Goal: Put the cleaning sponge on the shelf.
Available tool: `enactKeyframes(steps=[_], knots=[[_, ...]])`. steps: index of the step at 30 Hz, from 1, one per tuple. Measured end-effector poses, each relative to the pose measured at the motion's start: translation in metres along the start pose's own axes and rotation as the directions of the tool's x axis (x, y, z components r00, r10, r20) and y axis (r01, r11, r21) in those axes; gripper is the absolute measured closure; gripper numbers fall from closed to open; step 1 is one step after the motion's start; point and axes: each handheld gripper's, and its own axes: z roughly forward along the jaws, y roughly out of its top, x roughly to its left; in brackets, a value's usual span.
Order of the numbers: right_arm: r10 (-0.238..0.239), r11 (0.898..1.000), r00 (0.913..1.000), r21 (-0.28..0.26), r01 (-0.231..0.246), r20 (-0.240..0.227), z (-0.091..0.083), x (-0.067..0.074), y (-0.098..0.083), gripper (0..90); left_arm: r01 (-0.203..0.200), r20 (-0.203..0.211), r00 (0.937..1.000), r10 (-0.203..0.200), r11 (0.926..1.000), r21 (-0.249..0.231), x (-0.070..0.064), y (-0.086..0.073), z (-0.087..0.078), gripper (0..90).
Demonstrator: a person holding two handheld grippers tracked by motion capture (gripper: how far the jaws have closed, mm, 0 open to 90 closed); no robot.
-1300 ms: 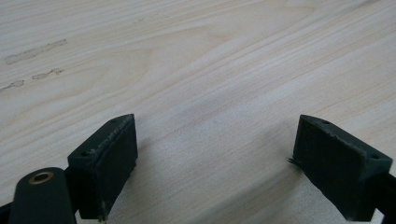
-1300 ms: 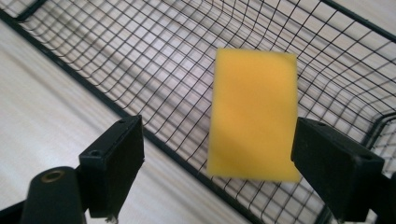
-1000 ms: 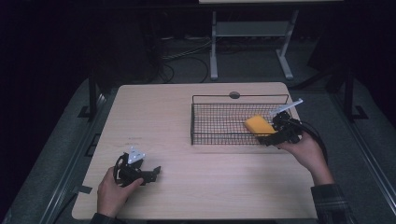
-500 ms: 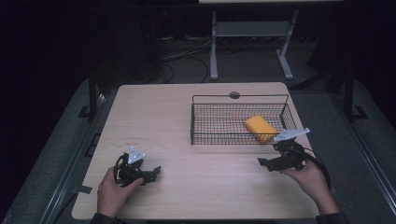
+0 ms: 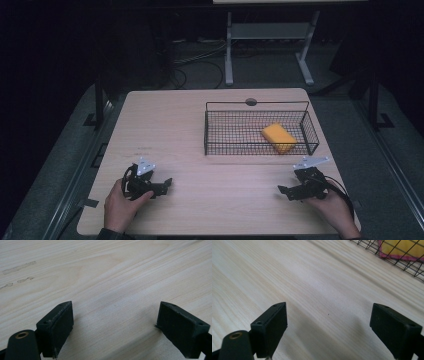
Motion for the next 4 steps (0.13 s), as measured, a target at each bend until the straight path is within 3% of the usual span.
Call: enactKeyframes(steps=[4], knots=[[-0.007, 1.000, 0.9999, 0.002, 0.007, 0.015, 0.0013, 0.0010, -0.0033, 13.7, 0.000, 0.000, 1.0000, 0.000, 1.0000, 0.000, 0.0000, 0.0000, 0.0000, 12.8]])
